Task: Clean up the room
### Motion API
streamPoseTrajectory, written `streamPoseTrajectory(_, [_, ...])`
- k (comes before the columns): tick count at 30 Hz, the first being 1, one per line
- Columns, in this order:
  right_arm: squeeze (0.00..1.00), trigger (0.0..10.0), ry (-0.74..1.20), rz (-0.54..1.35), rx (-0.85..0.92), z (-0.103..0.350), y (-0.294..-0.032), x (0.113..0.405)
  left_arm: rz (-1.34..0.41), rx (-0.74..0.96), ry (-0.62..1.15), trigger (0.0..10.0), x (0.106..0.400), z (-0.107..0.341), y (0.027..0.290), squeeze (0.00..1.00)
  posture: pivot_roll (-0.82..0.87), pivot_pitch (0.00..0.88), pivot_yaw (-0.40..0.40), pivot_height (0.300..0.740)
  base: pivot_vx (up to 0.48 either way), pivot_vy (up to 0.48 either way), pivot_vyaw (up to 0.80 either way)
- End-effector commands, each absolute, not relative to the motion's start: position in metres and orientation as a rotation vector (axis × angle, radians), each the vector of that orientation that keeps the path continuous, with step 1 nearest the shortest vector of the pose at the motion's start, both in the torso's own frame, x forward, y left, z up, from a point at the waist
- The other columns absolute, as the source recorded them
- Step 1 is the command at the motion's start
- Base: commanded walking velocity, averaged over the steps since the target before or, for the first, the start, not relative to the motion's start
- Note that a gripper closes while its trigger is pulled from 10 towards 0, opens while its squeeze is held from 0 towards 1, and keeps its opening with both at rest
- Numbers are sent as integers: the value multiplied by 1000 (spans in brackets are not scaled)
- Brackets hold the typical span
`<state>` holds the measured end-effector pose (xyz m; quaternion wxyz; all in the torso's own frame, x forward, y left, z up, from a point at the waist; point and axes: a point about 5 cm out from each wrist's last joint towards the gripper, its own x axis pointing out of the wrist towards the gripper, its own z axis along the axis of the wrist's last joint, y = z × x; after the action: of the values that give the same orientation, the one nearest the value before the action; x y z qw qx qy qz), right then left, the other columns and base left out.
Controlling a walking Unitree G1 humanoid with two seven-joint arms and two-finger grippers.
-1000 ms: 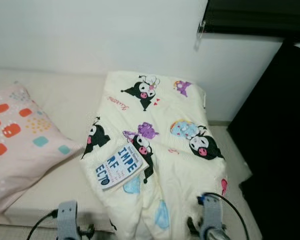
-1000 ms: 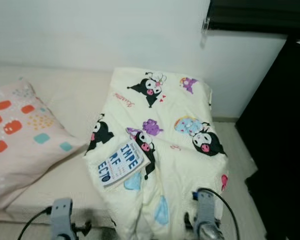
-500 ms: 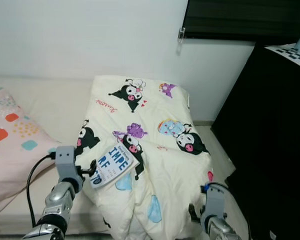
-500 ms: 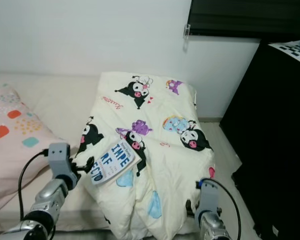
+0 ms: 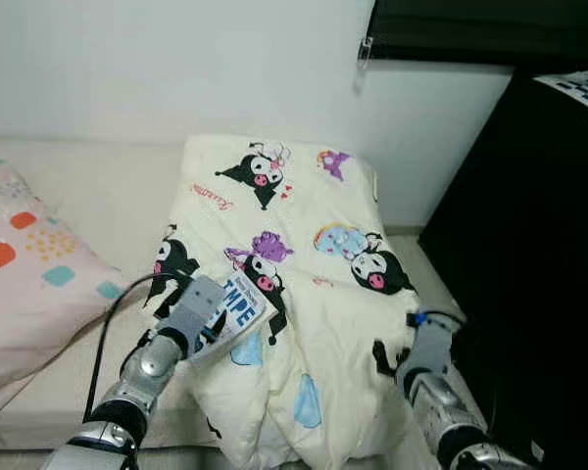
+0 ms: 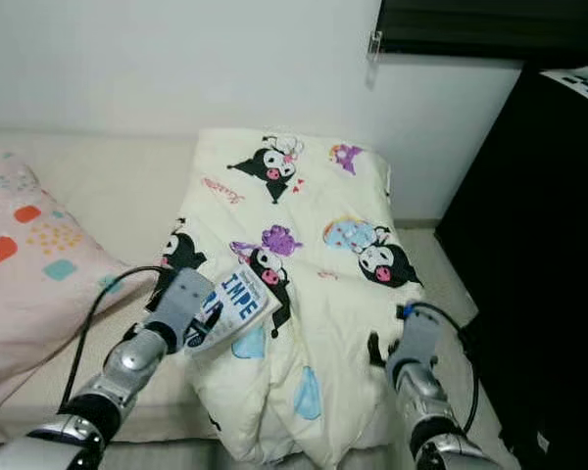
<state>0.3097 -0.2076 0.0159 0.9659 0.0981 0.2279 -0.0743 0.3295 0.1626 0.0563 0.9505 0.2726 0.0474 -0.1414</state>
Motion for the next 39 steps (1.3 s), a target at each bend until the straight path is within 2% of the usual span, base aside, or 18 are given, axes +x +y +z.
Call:
streamPoseTrajectory(1, [0,10000,436,-163,210,20,-213,311,-303,570,125,10000,323,46,162,0,-182,117,-55,665,0,0,0])
streamPoseTrajectory(5, [0,10000,393,-156,224,29,-215,318,-291,568,126,10000,323,45,157,0,-184,119,-54,645,0,0,0])
streamPoseTrajectory(15, [0,10000,281,-91,221,56,-207,339,-307,695,114,10000,324,43,145,0,-200,134,-53,600,0,0,0])
streamPoseTrajectory(24, [0,10000,231,-48,223,65,-198,344,-266,741,71,10000,331,50,135,0,-220,141,-47,571,0,0,0])
streamPoseTrajectory(27, [0,10000,211,-31,219,67,-196,344,-212,670,47,10000,337,59,133,0,-225,154,-43,561,0,0,0])
streamPoseTrajectory(28, [0,10000,187,-5,224,71,-194,345,-158,579,-14,10000,349,78,128,0,-224,157,-38,551,0,0,0])
streamPoseTrajectory(33, [0,10000,136,23,258,80,-190,349,-110,454,-145,10000,366,115,123,0,-231,169,-25,531,0,0,0])
streamPoseTrajectory(39, [0,10000,88,42,286,87,-186,350,-131,408,-286,10000,374,148,119,0,-229,180,-16,521,0,0,0])
